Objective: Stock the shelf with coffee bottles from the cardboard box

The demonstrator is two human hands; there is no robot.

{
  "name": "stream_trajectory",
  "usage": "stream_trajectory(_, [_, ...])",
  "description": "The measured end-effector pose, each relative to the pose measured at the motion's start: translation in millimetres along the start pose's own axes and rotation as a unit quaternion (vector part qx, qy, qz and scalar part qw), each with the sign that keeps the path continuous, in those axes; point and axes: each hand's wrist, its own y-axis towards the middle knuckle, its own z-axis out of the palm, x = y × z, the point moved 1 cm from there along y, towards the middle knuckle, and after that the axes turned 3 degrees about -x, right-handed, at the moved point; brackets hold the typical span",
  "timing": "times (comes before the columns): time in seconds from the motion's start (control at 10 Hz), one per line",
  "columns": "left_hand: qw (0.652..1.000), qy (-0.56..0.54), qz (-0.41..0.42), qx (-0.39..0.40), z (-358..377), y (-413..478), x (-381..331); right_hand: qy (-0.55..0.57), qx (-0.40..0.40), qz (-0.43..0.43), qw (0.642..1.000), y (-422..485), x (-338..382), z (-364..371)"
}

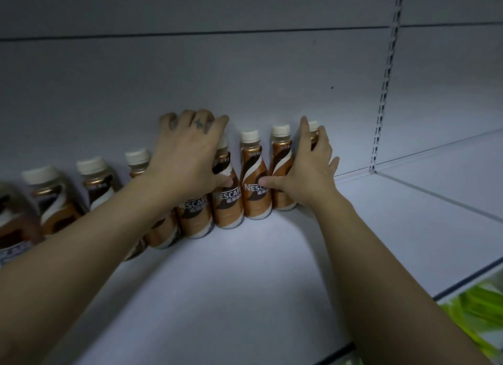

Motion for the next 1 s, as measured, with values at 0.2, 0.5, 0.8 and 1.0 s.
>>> stream_trajectory(0.2, [1.0,-0.004,0.01,0.016,4,-4,-8,0.001,0.028,-0.004,1.0,-2,0,8])
stream_trajectory(0.5, [0.999,-0.044,0.012,0.006,2,-17,-7,-0.018,0.039,0.037,0.998,-6,8,3])
stream_trajectory(0.8, [0.995,-0.091,-0.03,-0.021,-33,-65,42,-0.115,0.005,-0.115,0.987,-40,60,-13])
stream_trajectory(1.0, [0.991,-0.107,-0.086,0.001,-54,-102,92,-0.048,0.08,-0.236,0.967,-66,122,-9])
